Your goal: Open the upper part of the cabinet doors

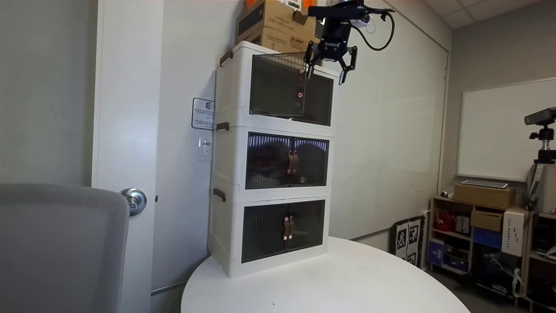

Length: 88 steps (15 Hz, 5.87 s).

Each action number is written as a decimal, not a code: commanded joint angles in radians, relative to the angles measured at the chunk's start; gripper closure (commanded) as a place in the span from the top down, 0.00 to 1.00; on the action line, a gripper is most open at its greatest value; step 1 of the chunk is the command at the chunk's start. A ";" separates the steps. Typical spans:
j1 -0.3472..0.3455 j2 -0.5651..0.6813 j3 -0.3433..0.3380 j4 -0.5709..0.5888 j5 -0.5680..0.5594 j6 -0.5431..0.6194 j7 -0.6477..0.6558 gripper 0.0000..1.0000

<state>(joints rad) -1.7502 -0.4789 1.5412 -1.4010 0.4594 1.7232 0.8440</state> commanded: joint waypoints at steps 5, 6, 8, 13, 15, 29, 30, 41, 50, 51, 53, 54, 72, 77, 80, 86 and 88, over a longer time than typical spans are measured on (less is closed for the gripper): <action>0.025 0.123 0.054 -0.054 0.066 0.154 -0.282 1.00; 0.023 0.139 0.066 -0.062 0.095 0.171 -0.297 1.00; 0.002 0.167 0.099 -0.067 0.160 0.160 -0.315 1.00; -0.102 0.174 0.145 -0.051 0.341 -0.035 -0.324 1.00; -0.067 0.122 0.080 -0.063 0.355 -0.038 -0.325 1.00; -0.233 0.203 0.137 -0.022 0.298 -0.613 -0.590 1.00; -0.269 0.183 0.141 -0.003 0.258 -0.686 -0.607 1.00; -0.480 0.013 0.130 0.024 0.146 -0.240 -0.702 1.00; -0.500 -0.016 0.258 -0.055 0.337 0.396 -0.776 1.00; -0.509 -0.007 0.282 -0.051 0.362 0.413 -0.812 1.00; -0.543 0.010 0.330 -0.033 0.415 0.391 -0.906 1.00; -0.564 0.014 0.352 -0.023 0.445 0.362 -0.960 1.00; -0.605 -0.020 0.315 0.037 0.635 0.147 -1.346 1.00; -0.579 -0.041 0.299 0.026 0.659 0.302 -1.414 1.00; -0.577 -0.046 0.326 0.026 0.730 0.473 -1.501 1.00; -0.594 -0.063 0.369 0.045 0.992 0.639 -1.608 1.00; -0.596 -0.088 0.351 0.052 1.047 0.636 -1.612 1.00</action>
<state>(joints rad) -2.3292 -0.5270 1.9038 -1.3742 1.4167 2.3421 -0.7411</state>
